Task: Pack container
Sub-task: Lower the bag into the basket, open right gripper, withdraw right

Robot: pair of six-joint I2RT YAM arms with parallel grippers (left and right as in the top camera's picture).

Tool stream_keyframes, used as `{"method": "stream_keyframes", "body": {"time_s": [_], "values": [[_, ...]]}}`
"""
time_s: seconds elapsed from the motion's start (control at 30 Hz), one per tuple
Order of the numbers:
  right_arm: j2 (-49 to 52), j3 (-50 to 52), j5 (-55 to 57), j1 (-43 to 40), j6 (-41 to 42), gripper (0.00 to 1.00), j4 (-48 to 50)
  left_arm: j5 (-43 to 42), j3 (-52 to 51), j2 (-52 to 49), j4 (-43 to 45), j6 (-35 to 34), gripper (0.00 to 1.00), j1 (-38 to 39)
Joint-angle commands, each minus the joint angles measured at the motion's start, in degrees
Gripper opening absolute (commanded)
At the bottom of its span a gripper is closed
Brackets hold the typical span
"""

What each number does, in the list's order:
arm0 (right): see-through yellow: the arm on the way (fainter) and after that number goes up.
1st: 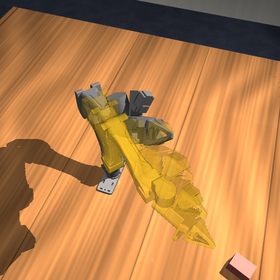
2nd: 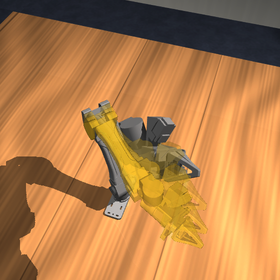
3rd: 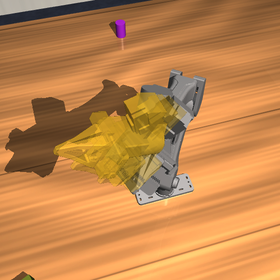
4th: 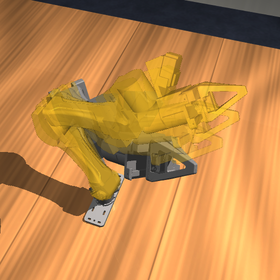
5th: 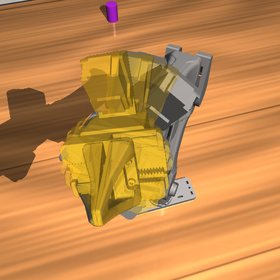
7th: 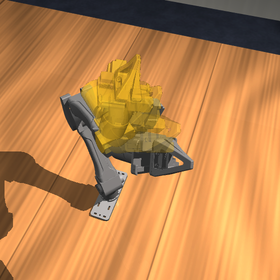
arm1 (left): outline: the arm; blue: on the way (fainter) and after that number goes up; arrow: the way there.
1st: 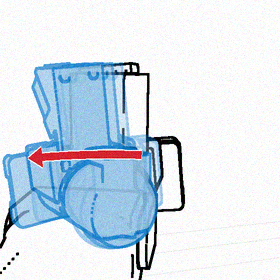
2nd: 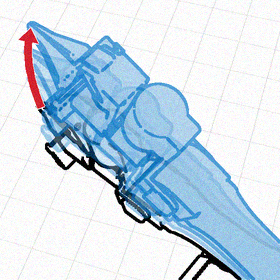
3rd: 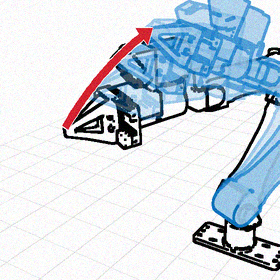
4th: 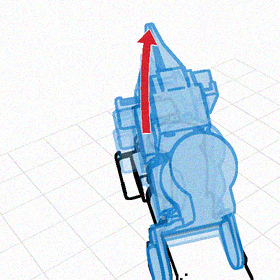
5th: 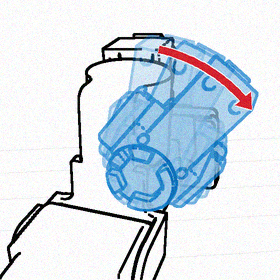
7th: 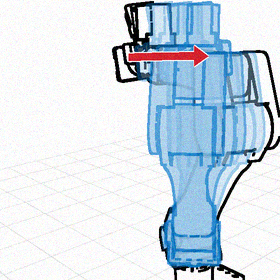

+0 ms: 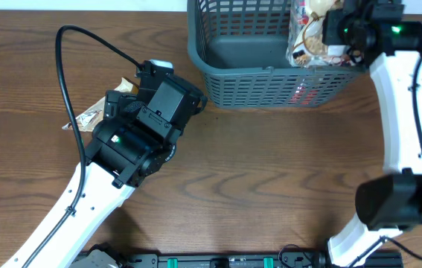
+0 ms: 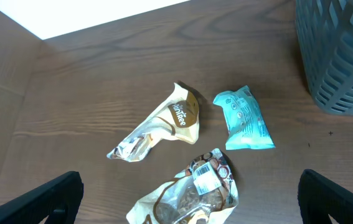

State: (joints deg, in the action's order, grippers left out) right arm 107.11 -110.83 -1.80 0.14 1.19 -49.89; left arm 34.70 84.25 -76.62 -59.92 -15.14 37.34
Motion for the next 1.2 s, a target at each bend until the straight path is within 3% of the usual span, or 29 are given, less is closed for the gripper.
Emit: {"method": "stream_keyframes", "body": {"time_s": [0.0, 0.33, 0.43, 0.6, 0.83, 0.97, 1.07, 1.17], "values": [[1.8, -0.1, 0.5, 0.3, -0.8, 0.04, -0.5, 0.3, 0.7, -0.1, -0.2, 0.1, 0.99, 0.0], [6.5, -0.1, 0.5, -0.1, -1.3, 0.11, -4.7, 0.3, 0.7, -0.1, -0.2, 0.1, 0.99, 0.0], [6.8, -0.1, 0.6, -0.1, -1.3, 0.20, -4.9, 0.3, 0.7, -0.1, -0.3, 0.1, 0.99, 0.0], [6.8, -0.1, 1.0, -0.2, -1.3, 0.45, -5.2, 0.3, 0.7, -0.1, -0.2, 0.1, 0.99, 0.0], [6.8, -1.0, 0.9, -0.1, -1.2, 0.63, -6.1, 0.3, 0.7, -0.1, -0.2, 0.1, 0.99, 0.0], [6.8, -9.4, 0.2, 0.2, -0.6, 0.79, -11.6, 0.3, 0.7, -0.1, 0.0, 0.1, 0.99, 0.0], [6.8, -22.5, 0.1, 0.3, 0.4, 0.99, -17.3, 0.2, 0.7, -0.1, 0.0, 0.0, 0.99, 0.0], [6.8, -37.7, 0.7, -0.3, 1.0, 0.99, -22.3, -2.9, 0.7, -0.1, 0.0, 0.1, 0.99, 0.0]]}}
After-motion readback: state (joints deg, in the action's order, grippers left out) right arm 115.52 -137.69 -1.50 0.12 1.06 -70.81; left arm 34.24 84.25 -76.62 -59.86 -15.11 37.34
